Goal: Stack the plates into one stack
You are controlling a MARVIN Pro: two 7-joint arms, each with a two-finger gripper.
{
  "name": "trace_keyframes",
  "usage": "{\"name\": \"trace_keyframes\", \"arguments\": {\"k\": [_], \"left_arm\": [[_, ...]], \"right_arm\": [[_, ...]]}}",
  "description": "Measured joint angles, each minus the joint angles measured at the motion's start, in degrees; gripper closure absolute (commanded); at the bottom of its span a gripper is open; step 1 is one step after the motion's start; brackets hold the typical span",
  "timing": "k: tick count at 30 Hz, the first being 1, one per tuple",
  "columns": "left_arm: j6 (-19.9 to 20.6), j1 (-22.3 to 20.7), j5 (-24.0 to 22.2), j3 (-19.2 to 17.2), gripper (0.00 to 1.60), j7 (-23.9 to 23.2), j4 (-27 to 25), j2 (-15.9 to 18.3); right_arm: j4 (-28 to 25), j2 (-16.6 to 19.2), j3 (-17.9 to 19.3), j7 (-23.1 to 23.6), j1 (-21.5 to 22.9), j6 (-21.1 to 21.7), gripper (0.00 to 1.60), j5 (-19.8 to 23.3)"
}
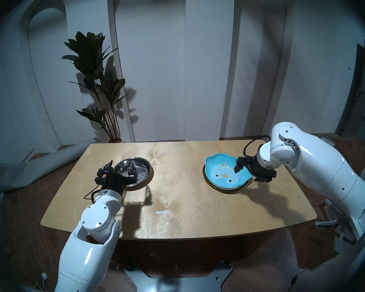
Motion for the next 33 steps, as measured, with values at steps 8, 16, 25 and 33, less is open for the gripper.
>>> {"name": "trace_keyframes", "arguments": {"k": [8, 16, 25, 33], "left_arm": [[-0.7, 1.3, 0.5, -1.1, 0.0, 1.1, -0.5, 0.2], [-1.5, 2.8, 0.9, -1.8, 0.0, 2.2, -0.7, 0.4], [-2.8, 3.8, 1.3, 0.4, 0.0, 2.1, -2.1, 0.4], [-4.0, 3.6, 1.4, 2.8, 0.0, 1.0, -5.5, -0.2]], "right_arm": [[-1.7, 0.7, 3.2, 3.3, 3.7, 0.0, 0.0, -9.6], [2.0, -1.3, -0.9, 8.2, 2.7, -1.8, 0.0, -21.5], [6.7, -3.6, -4.9, 14.7, 1.6, -5.9, 0.0, -32.1], [7.6, -3.4, -7.7, 21.7, 1.7, -8.6, 0.0, -41.7]]}}
